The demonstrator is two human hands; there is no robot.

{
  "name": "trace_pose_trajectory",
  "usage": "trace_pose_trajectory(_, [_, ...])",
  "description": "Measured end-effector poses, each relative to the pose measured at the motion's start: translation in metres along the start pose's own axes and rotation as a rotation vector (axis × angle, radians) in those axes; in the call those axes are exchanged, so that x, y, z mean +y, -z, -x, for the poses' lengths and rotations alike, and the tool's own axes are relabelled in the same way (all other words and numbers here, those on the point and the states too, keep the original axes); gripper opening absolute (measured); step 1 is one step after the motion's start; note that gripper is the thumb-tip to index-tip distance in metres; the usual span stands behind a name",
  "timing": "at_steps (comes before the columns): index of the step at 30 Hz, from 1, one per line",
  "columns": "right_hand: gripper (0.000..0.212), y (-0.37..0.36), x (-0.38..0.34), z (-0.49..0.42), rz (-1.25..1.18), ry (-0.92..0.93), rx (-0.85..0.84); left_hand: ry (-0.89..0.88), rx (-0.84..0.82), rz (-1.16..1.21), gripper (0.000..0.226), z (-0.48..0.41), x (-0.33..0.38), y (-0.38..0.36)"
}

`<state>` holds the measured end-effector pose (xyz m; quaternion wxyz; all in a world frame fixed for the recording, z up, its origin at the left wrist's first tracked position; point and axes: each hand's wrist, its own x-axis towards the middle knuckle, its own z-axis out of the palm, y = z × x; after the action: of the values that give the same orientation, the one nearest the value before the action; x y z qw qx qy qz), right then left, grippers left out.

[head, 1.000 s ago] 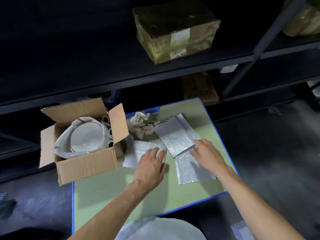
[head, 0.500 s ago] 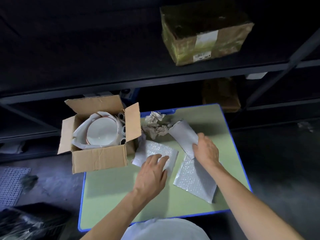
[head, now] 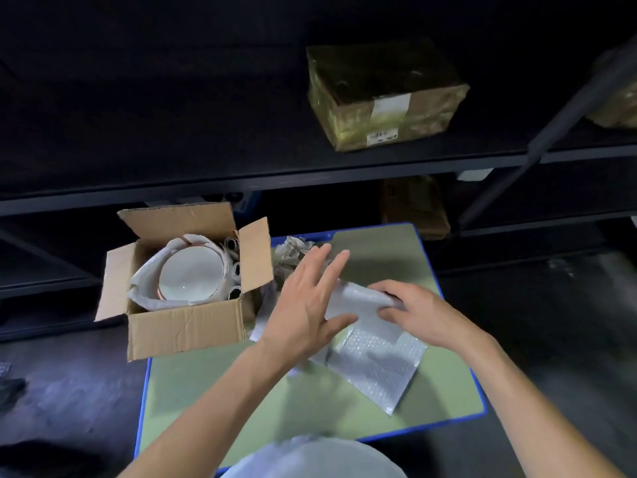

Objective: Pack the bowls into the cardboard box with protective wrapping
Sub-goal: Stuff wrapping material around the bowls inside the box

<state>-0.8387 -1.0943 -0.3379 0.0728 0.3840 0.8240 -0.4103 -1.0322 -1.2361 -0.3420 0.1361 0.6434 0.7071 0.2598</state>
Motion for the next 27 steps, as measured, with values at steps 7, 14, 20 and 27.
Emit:
trace_pose_trajectory(7, [0.037, 0.006, -0.044, 0.002, 0.081, 0.15, -0.164, 0.032, -0.139, 0.082, 0.053, 0.006, -0.003, 0.023])
trace_pose_trajectory(14, [0.007, 0.004, -0.075, 0.0, 0.102, 0.273, -0.078, 0.062, -0.167, 0.042, 0.041, 0.022, -0.009, 0.051])
trace_pose_trajectory(20, [0.012, -0.009, -0.095, -0.012, 0.085, 0.283, -0.048, 0.027, -0.158, -0.187, 0.065, 0.035, -0.004, 0.057])
trace_pose_trajectory(27, [0.019, -0.014, -0.118, -0.014, 0.155, 0.324, -0.171, 0.145, -0.235, 0.072, 0.032, 0.051, -0.016, 0.081])
